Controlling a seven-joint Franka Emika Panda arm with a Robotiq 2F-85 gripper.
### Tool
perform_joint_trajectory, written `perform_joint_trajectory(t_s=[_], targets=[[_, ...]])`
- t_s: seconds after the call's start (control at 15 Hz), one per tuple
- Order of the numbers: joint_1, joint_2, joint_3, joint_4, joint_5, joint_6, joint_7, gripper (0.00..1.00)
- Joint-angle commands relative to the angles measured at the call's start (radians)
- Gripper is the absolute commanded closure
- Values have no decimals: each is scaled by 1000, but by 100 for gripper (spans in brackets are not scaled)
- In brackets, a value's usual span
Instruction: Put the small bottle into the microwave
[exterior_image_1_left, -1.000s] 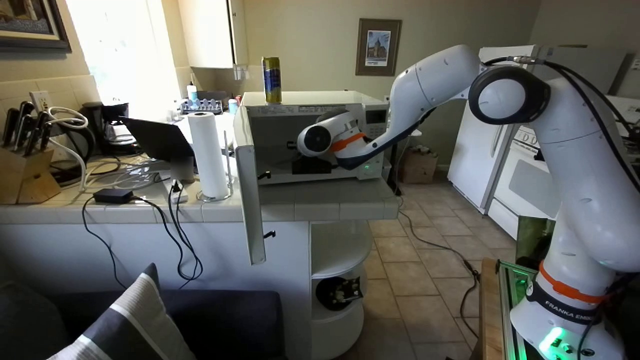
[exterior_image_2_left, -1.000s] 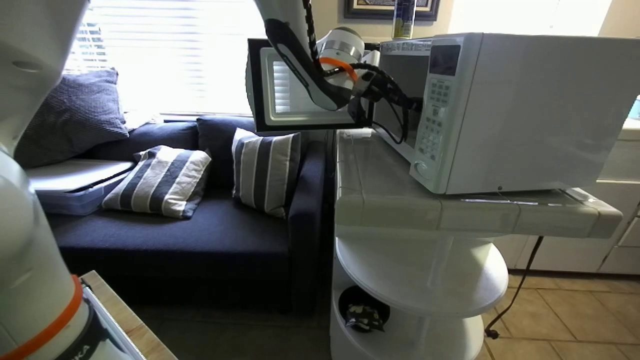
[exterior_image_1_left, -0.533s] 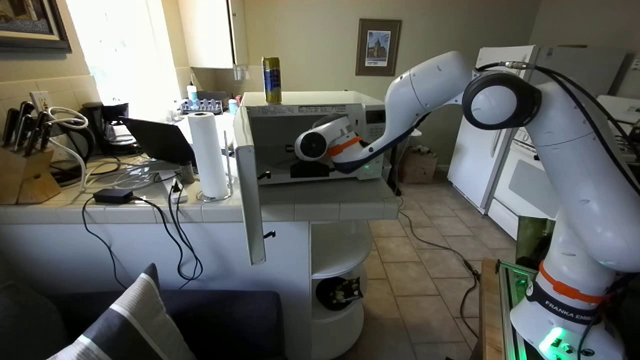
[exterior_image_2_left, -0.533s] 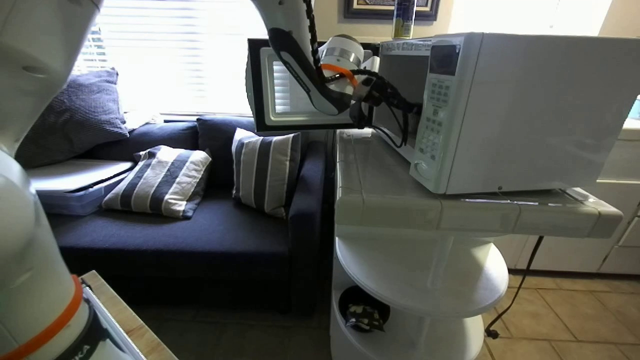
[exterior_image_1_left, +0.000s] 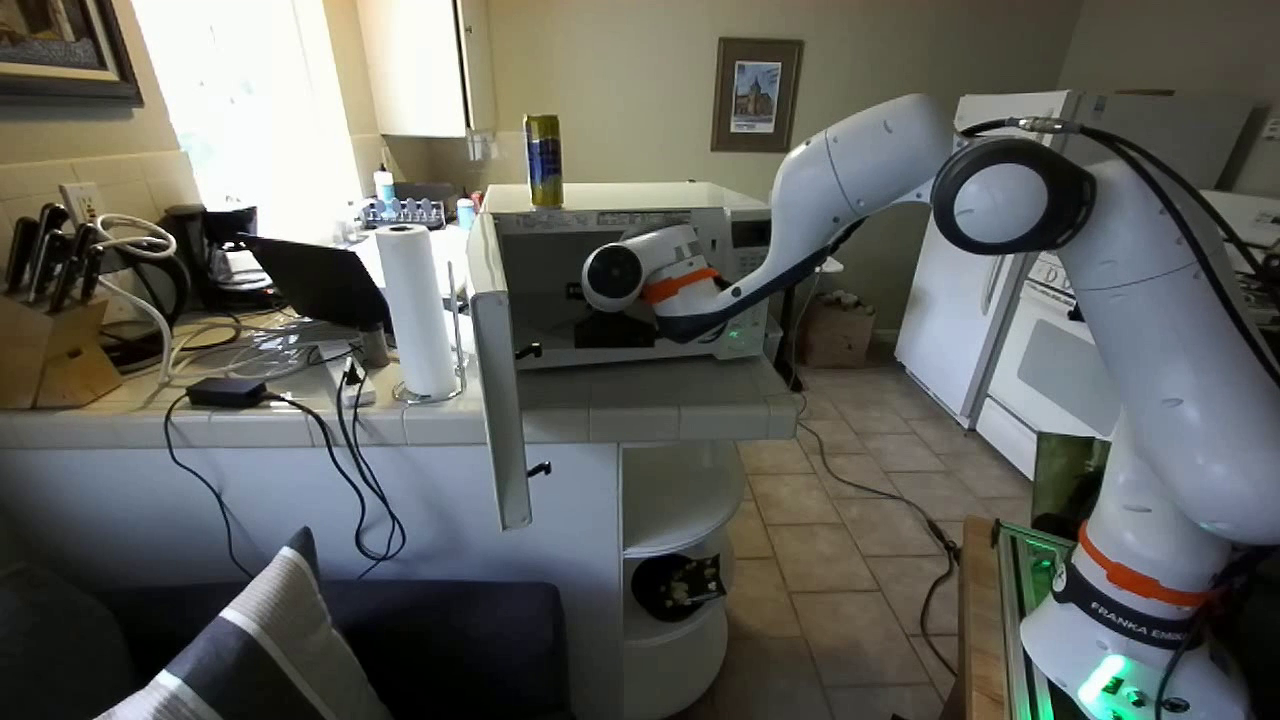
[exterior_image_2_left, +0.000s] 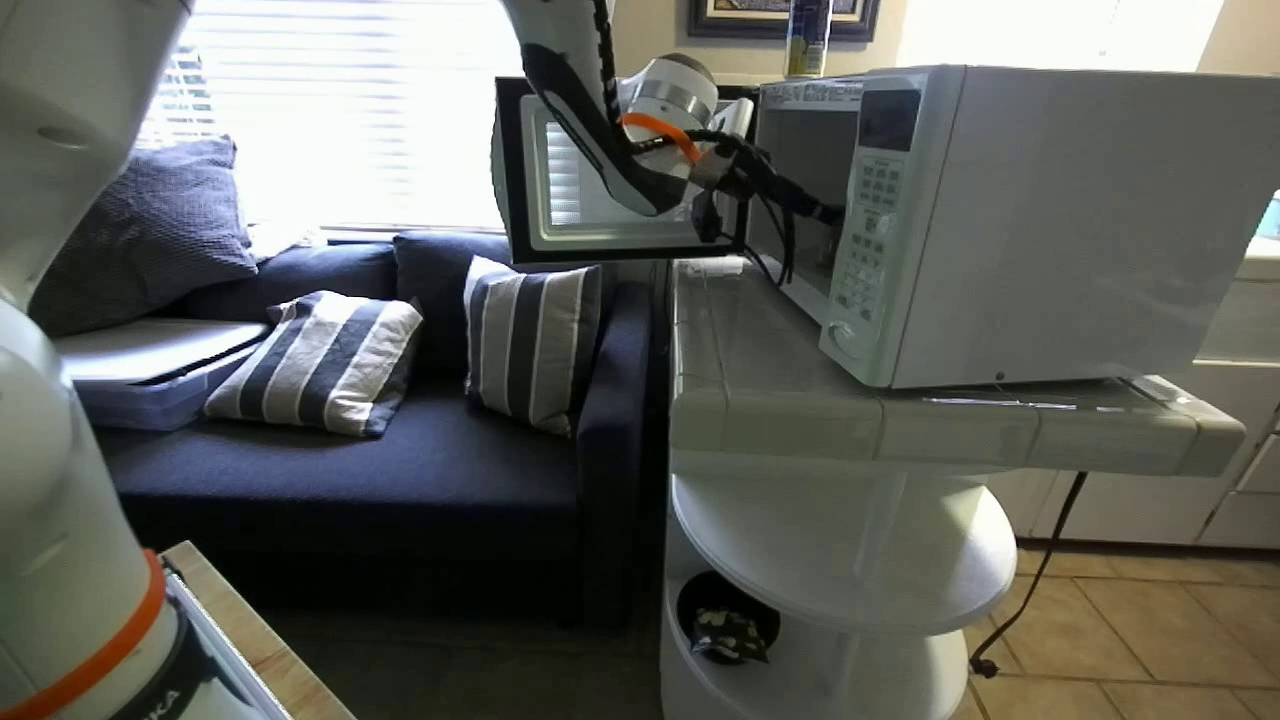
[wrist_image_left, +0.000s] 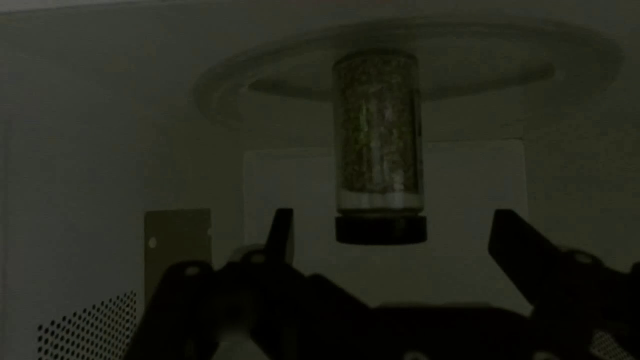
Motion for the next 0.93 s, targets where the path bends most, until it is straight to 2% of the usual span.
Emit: perform_joint_trajectory(t_s=[0.0, 0.2, 0.6, 0.87], targets=[[22, -109, 37, -67, 190, -121, -186, 0], [44, -197, 58, -97, 358, -265, -397, 0], [71, -394, 91, -174, 639, -408, -801, 0], [81, -527, 92, -209, 775, -466, -966, 0]])
